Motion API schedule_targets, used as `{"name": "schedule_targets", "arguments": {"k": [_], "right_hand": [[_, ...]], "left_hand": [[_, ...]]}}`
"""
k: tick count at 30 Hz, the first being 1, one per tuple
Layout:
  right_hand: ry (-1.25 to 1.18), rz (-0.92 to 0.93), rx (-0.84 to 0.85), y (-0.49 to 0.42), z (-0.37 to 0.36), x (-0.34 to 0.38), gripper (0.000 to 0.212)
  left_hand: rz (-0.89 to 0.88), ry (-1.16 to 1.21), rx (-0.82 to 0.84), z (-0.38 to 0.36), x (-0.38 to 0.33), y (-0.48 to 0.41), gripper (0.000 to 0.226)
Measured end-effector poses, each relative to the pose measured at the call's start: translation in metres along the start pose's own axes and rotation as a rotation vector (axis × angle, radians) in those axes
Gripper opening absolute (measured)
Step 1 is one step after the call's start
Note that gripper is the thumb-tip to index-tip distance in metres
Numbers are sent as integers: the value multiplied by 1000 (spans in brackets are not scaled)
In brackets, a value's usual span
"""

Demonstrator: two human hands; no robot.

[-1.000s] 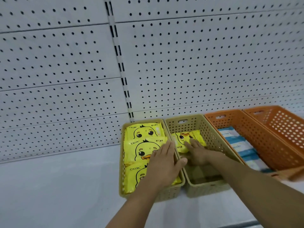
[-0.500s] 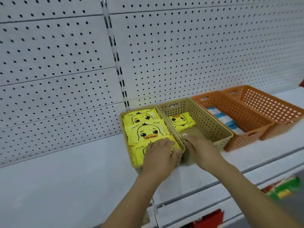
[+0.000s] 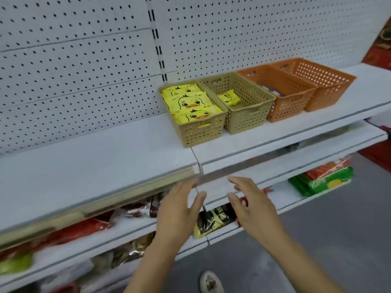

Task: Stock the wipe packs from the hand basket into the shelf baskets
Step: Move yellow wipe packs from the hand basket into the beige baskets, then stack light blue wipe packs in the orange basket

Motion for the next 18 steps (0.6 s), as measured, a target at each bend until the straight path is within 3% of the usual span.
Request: {"name": "schedule_targets", "arguments": {"k": [9, 18], "right_hand": [[-66, -120, 270, 145, -52, 70, 40], [-194, -100, 615, 195, -144, 158, 40]], "left_hand": [[218, -112, 236, 11, 110, 181, 57], [526, -76, 171, 68, 223, 291, 57]]}}
Point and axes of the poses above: each hand's wrist, its own y-axis away from the middle knuckle, its own z-axis out of the back of the hand, x = y × z, the point moved 1 cm from there along -y, towards the middle knuckle, and after that the axes turned 13 degrees about z, right-handed, at the moved point
